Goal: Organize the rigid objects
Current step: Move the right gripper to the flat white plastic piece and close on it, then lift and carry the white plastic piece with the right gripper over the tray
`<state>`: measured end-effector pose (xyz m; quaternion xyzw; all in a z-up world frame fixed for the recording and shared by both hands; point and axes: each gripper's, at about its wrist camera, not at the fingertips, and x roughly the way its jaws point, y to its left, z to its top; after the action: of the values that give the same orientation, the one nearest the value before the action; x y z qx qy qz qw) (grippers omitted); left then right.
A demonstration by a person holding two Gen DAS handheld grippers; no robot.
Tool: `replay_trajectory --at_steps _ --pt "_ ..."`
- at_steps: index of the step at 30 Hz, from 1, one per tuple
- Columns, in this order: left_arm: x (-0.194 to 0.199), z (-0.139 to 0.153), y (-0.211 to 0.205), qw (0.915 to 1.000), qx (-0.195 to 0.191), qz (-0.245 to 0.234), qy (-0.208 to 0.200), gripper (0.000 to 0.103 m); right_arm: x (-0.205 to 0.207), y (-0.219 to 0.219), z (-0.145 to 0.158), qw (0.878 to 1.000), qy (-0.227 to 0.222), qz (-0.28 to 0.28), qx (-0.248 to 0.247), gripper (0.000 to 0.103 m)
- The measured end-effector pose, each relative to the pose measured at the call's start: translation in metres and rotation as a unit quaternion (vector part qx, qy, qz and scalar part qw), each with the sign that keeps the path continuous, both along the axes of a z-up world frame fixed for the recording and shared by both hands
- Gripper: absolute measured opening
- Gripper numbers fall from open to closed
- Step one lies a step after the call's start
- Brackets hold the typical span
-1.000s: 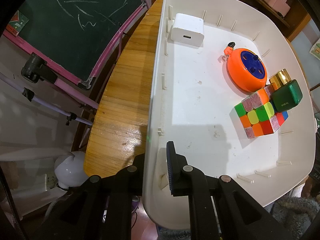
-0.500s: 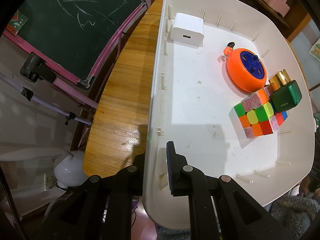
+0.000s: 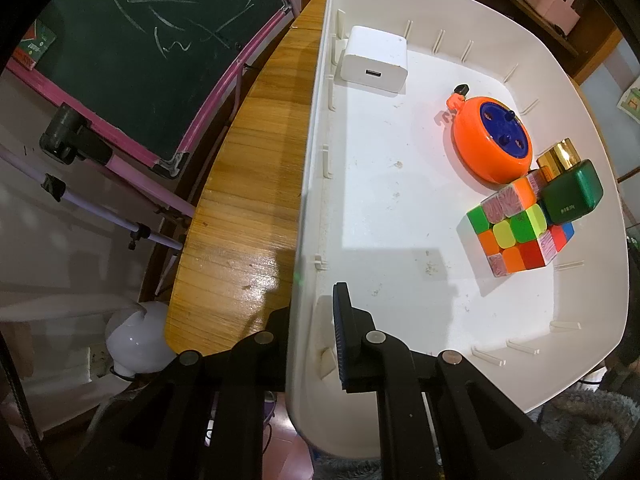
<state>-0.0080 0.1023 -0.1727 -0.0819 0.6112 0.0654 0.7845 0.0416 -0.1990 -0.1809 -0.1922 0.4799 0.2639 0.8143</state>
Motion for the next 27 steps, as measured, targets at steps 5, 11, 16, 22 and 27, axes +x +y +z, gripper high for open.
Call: replay_trajectory --at_steps 5,11,16,22,27 --pt "0.001 -0.001 0.0 1.0 -0.001 0.002 0.002 0.012 0.013 -0.006 0.002 1.0 0.002 -0.014 0.012 0.078" --pt "0.001 -0.001 -0.001 1.0 0.0 0.002 0.002 0.012 0.01 0.002 0.004 1.0 -0.012 -0.012 0.027 0.059" --pt "0.001 -0.002 -0.001 1.0 0.0 0.003 0.002 0.012 0.006 0.0 0.005 0.999 -0.013 -0.03 0.031 0.059" --pt "0.001 -0.002 0.0 1.0 0.0 0.003 0.001 0.012 0.001 -0.012 0.038 0.996 -0.038 -0.057 0.062 0.059" --pt "-0.001 -0.002 0.001 1.0 -0.001 0.002 -0.004 0.012 -0.008 -0.015 0.08 0.991 -0.074 -0.068 0.091 0.059"
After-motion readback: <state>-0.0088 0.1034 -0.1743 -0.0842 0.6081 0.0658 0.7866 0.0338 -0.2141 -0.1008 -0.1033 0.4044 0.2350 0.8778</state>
